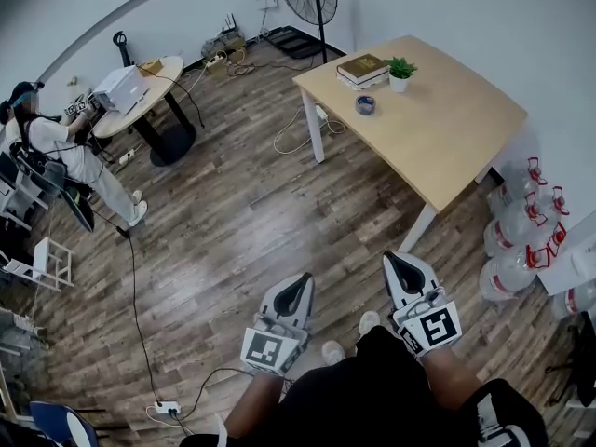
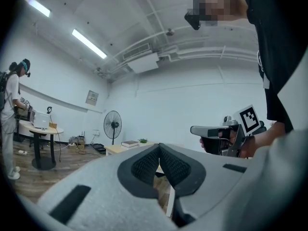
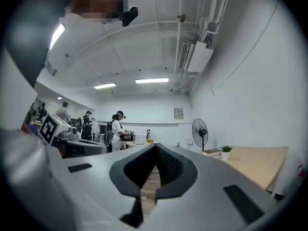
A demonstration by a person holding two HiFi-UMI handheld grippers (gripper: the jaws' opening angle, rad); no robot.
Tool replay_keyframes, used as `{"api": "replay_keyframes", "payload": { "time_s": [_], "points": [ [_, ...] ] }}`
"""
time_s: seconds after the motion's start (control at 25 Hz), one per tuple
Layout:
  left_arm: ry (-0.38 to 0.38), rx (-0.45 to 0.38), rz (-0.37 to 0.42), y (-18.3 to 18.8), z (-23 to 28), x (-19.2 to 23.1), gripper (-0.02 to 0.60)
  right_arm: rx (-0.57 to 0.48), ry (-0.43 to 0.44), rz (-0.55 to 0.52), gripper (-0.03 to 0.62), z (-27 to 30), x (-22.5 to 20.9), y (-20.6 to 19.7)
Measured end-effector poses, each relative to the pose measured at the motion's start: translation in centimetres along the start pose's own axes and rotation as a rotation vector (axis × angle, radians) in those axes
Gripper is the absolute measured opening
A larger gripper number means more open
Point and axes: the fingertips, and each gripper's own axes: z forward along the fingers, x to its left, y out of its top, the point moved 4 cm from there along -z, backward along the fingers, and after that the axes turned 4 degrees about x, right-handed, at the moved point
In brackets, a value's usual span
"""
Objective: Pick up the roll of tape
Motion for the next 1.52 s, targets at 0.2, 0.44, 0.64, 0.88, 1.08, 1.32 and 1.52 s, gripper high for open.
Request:
{"api": "replay_keyframes", "payload": {
  "time_s": [0.2, 0.44, 0.64, 0.88, 1.08, 1.32, 1.52],
  "points": [
    [-0.01, 0.025, -0.013, -0.3, 3.0, 0.9, 0.005, 0.012, -0.009, 0.005, -0.005, 2.3, -2.8, -0.8],
    [-0.007, 0.028, -0.022, 0.2, 8.2, 2.6, 0.005, 0.015, -0.022, 0.011, -0.005, 5.7, -7.3, -1.1],
    [-0.005, 0.047, -0.026, 0.9, 13.7, 3.9, 0.005, 0.031, -0.016, 0.005, -0.005, 8.6, -11.8, -1.1],
    [-0.031, 0.061, -0.032, 0.9, 20.2, 5.2, 0.005, 0.058, -0.04, 0.01, -0.005, 11.9, -18.5, -1.6],
    [-0.016, 0.066, -0.008, 1.3, 24.7, 6.9, 0.005, 0.05, -0.021, 0.018, -0.005, 14.6, -22.5, -1.6],
    [0.014, 0.051, 0.021, 1.8, 28.8, 8.4, 0.005, 0.047, 0.037, -0.004, -0.005, 17.7, -25.8, -1.5],
    [0.077, 0.048, -0.01, 2.3, 30.7, 11.3, 0.005, 0.057, 0.01, -0.031, -0.005, 20.3, -29.0, -1.7]
  ]
}}
